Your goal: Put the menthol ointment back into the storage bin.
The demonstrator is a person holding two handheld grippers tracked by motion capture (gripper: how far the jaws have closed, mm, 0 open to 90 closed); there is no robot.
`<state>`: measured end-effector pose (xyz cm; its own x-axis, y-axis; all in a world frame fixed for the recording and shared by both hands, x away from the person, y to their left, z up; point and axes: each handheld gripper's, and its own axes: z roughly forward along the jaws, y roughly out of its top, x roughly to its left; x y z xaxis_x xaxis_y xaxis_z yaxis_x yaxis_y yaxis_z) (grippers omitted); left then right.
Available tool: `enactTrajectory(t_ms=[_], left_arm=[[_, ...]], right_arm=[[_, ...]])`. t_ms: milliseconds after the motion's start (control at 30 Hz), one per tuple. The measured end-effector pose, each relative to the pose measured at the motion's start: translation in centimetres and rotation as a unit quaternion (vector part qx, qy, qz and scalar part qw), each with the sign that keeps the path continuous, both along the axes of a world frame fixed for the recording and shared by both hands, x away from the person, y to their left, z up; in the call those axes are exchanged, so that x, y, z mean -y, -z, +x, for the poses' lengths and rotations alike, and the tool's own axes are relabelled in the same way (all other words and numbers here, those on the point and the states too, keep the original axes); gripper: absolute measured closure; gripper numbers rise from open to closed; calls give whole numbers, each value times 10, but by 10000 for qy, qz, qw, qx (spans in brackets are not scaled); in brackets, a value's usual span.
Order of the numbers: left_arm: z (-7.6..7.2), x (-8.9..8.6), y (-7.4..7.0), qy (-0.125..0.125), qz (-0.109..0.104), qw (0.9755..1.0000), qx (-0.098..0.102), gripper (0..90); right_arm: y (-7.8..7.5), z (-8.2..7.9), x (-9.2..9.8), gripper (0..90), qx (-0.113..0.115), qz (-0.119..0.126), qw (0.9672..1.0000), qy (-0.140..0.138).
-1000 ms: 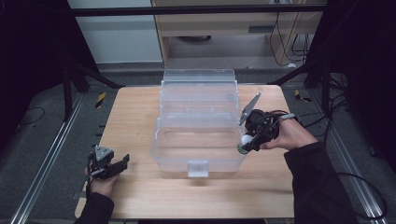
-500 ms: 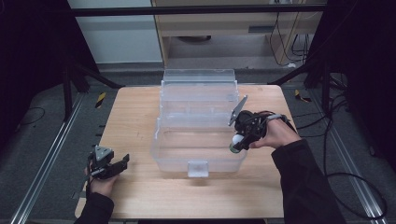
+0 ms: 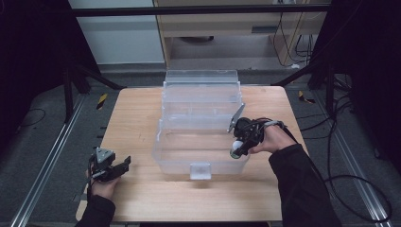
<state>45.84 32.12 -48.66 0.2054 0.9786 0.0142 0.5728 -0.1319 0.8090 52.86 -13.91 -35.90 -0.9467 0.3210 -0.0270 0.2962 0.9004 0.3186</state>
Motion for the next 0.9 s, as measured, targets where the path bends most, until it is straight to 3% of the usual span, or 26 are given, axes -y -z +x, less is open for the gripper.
enactTrajectory(t_ms=[200, 900], left_arm=[[0, 0, 0, -5, 6, 10000, -1, 341], [0, 0, 0, -5, 9, 10000, -2, 341]], right_arm=[[10, 2, 0, 504, 22, -54, 9999, -90], [36, 3, 9, 503, -118, -138, 9998, 27]])
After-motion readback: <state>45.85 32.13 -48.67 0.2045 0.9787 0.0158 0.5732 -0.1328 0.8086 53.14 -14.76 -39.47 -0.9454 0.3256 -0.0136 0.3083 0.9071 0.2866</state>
